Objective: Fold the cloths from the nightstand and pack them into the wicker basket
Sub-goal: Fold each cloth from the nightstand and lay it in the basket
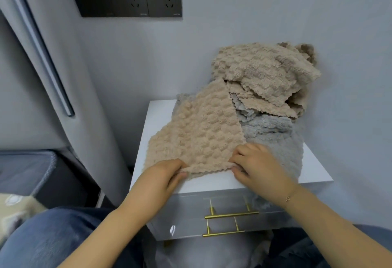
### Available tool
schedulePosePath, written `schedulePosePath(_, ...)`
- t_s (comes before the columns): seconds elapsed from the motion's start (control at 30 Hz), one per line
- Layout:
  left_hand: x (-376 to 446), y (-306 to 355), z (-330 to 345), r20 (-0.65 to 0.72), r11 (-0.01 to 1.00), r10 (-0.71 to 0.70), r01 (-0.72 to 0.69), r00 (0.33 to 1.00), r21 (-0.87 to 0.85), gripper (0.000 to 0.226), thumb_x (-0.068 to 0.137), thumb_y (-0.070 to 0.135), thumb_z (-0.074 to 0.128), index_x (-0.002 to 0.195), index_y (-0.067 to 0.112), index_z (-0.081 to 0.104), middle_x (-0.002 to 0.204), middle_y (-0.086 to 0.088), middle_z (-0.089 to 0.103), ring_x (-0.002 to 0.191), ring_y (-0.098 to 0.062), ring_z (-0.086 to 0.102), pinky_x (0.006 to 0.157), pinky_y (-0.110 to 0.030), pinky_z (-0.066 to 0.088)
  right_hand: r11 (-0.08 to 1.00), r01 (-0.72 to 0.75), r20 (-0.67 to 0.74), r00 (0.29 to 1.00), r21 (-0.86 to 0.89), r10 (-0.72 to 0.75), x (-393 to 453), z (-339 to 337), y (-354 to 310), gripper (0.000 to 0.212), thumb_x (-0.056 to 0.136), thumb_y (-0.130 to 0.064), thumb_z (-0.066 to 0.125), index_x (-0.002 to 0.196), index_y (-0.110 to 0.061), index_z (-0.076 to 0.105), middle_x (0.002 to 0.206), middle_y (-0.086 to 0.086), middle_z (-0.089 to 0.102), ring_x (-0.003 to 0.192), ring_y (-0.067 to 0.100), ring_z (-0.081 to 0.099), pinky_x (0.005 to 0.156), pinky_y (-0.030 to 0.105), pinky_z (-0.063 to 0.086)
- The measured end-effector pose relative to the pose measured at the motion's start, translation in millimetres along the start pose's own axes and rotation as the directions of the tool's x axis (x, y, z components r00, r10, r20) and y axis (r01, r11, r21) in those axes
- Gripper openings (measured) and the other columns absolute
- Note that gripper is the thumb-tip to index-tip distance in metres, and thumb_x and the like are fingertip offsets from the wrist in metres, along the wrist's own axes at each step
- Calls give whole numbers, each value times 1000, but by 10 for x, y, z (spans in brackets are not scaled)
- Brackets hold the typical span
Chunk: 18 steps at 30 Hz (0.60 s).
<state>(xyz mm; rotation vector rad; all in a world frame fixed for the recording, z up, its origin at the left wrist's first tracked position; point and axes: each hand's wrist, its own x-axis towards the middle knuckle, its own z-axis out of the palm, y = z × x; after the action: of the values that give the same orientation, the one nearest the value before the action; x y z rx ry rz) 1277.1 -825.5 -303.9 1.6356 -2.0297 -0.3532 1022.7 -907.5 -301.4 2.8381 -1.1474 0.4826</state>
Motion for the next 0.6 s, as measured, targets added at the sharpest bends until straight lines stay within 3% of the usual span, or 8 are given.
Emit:
schedulePosePath(0.1,-72,-28,-126,-4,999,-38,38,999,3,7,96,37,56,100,32,60,74,25,53,76,7,52,67,-11,39,995,-62,20,998,74,61,41,-80,-72,13,78,-28,51,74,-21,61,77,-11,54,76,10,47,76,28,42)
schedulePosePath(0.17,-123,-40,-251,-26,999,-50,50,998,11,7,92,31,64,99,31,61,67,24,53,72,6,52,63,-12,38,931,-184,52,983,315,177,63,-258,-116,23,76,-39,46,79,-23,62,78,-13,58,77,7,50,73,20,36)
schedulePosePath(0.2,-153,-45,-328,-36,999,-52,52,998,16,8,90,28,67,96,30,62,68,21,55,72,2,52,62,-14,38,857,-235,72,971,459,227,72,-368,-138,19,77,-37,53,81,-23,65,78,-11,62,77,5,53,71,17,37)
schedulePosePath(0.27,-203,-55,-506,-46,997,-71,71,996,-4,8,87,29,71,93,27,65,76,14,62,74,-5,54,65,-18,43,661,-254,78,956,706,284,72,-583,-171,3,84,-15,67,83,-15,70,76,-5,68,73,3,60,67,12,42)
schedulePosePath(0.3,-224,-49,-602,-48,994,-89,86,995,-60,9,86,30,72,93,27,67,80,12,65,75,-7,56,68,-20,45,578,-245,63,947,779,316,68,-656,-166,7,85,-4,69,84,-10,71,76,-4,70,71,2,62,67,10,44)
schedulePosePath(0.37,-267,12,-841,-57,964,-121,104,991,-245,12,83,30,73,94,26,70,86,12,70,79,-6,62,73,-20,48,443,-220,34,920,869,391,85,-786,-149,9,83,1,70,88,-6,73,77,0,72,71,4,64,65,10,47)
schedulePosePath(0.47,-238,181,-1154,-135,872,-169,84,976,-482,17,78,23,72,95,19,73,89,6,74,81,-2,66,72,-13,49,278,-190,34,874,942,484,161,-942,-149,12,72,-10,76,83,-15,77,81,2,75,72,11,68,64,16,53)
schedulePosePath(0.6,-85,261,-1520,-182,772,-217,55,959,-633,21,74,25,72,92,16,74,86,2,75,78,-5,67,69,-16,53,177,-133,41,892,975,450,333,-1267,-221,33,55,-27,83,85,-13,77,81,6,75,73,17,72,65,24,58)
